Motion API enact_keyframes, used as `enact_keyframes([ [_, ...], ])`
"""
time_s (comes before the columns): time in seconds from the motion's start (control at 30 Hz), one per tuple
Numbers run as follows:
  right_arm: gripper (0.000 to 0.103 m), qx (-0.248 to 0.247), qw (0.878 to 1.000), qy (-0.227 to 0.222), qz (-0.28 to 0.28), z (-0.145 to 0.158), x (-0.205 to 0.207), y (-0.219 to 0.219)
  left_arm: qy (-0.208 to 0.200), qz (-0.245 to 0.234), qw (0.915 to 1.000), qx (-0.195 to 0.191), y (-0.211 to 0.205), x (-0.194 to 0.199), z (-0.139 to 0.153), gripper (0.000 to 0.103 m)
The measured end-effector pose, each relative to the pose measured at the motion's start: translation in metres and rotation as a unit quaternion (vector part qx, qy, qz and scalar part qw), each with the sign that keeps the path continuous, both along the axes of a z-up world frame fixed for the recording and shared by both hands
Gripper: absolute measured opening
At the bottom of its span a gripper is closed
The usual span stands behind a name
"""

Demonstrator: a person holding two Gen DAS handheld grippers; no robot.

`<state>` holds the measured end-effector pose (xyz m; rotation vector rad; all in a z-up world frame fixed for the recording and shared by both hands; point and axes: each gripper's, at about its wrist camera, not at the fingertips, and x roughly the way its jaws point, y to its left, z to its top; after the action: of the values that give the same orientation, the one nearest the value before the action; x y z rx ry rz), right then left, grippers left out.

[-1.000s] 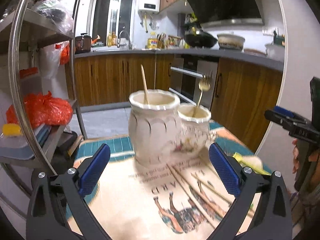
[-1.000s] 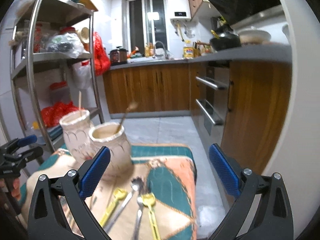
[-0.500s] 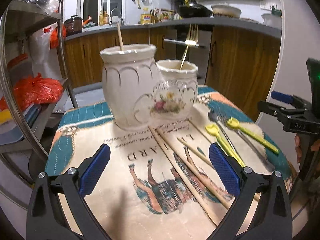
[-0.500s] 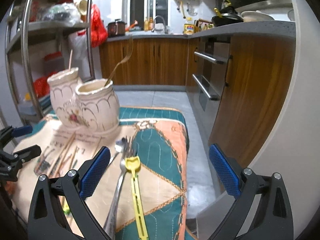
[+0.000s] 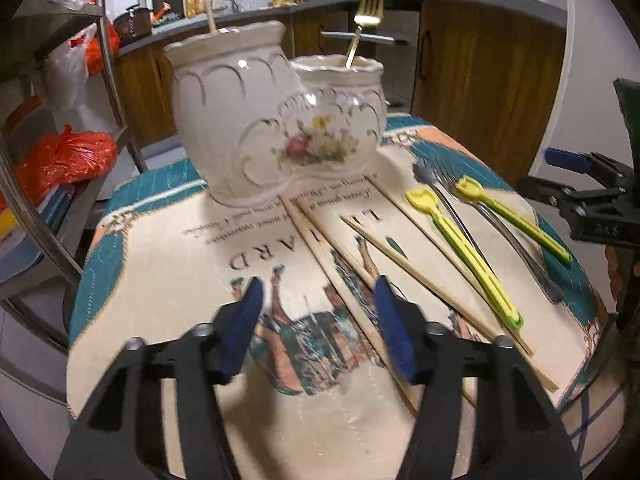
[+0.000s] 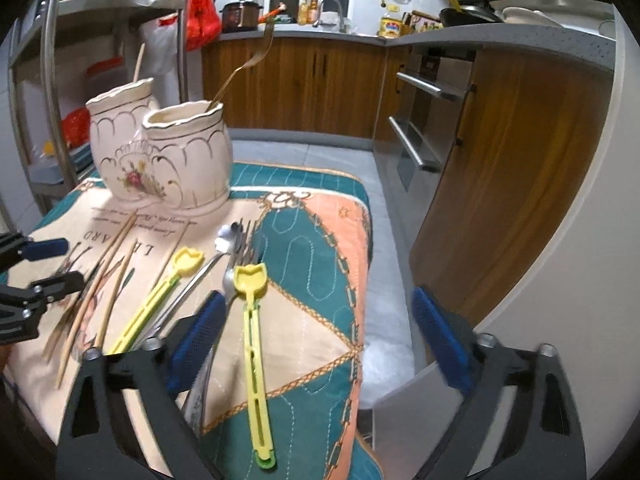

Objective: Organize utensils
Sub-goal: 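Withdraw both open tools from the vases back toward the utensils, then grasp another chopstick with the left tool while the right grasps the yellow tongs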

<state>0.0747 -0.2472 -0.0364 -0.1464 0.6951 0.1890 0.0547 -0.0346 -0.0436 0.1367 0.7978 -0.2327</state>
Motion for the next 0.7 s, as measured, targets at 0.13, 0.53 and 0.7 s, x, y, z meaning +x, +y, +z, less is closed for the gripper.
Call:
enact_keyframes([
  [0.13, 0.053, 0.011, 1.000, 0.024, 0.017, -0.006, 0.001, 0.002, 0.015, -0.015, 0.9998, -0.004, -0.003, -0.001, -0.003, 0.022],
  [0.53, 0.024, 0.012, 0.995, 0.069, 0.076, -0.013, 0.000, 0.020, 0.042, -0.026, 0.9988, 0.008, 0.020, -0.006, 0.002, 0.006],
  [0.7, 0.024, -0.003, 0.994, 0.081, 0.075, -0.017, 0.005, 0.022, 0.053, -0.016, 0.9985, 0.003, 0.036, -0.003, 0.002, 0.006],
])
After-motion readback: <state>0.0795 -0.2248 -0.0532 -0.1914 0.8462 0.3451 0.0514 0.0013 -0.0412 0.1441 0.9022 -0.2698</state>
